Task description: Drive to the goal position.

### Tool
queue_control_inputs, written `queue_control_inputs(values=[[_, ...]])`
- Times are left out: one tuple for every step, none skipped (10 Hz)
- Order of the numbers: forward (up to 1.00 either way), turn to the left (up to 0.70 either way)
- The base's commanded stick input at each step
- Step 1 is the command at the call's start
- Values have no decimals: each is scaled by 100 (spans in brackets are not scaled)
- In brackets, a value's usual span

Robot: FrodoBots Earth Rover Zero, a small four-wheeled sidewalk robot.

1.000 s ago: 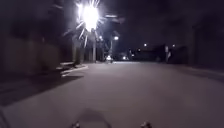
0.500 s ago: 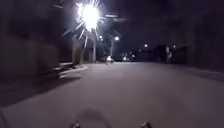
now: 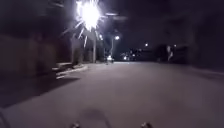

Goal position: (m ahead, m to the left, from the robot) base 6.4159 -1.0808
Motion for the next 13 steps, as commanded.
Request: queue_control_inputs(values=[[50, 0], [50, 0], [50, 0], [50, 0], [50, 0], [50, 0], [50, 0], [50, 0], [50, 0], [50, 0], [50, 0], [50, 0], [50, 0]])
